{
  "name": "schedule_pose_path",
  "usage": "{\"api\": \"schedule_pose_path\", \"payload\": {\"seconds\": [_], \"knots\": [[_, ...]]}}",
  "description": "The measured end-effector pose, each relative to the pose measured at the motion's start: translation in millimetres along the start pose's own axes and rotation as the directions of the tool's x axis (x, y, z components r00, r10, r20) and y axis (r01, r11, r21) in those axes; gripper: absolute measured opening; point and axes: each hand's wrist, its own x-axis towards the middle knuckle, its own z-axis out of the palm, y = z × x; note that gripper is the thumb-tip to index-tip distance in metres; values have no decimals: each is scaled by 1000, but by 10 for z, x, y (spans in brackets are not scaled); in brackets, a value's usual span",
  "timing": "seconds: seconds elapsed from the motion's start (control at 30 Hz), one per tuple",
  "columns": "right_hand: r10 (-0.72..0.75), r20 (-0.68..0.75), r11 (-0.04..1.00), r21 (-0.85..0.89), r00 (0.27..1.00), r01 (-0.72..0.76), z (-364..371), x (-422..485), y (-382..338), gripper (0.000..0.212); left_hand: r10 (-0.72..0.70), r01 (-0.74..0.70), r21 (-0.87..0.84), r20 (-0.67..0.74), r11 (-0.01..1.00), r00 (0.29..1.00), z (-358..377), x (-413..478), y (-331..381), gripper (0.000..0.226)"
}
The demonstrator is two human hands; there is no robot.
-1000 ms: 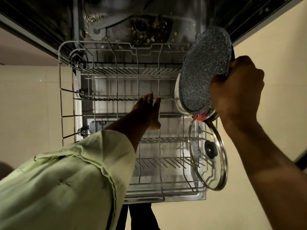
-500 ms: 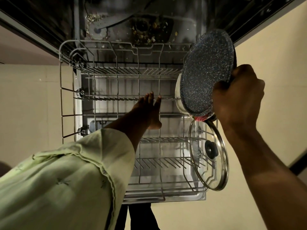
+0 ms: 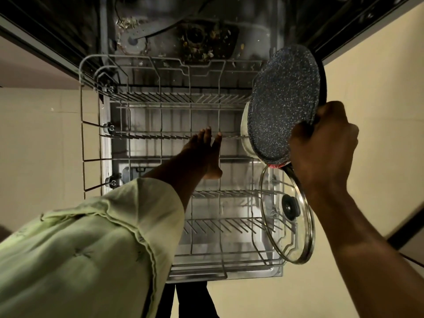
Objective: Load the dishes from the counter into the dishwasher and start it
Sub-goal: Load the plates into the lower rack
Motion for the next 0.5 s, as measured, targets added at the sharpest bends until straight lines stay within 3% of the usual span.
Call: {"api": "schedule_pose_path", "payload": {"seconds": [0.5], "knots": [[-15, -82, 1000, 8, 997, 16, 26, -66, -25, 22, 9, -10, -26, -1, 1000, 1000, -8, -2, -27, 107]]}}
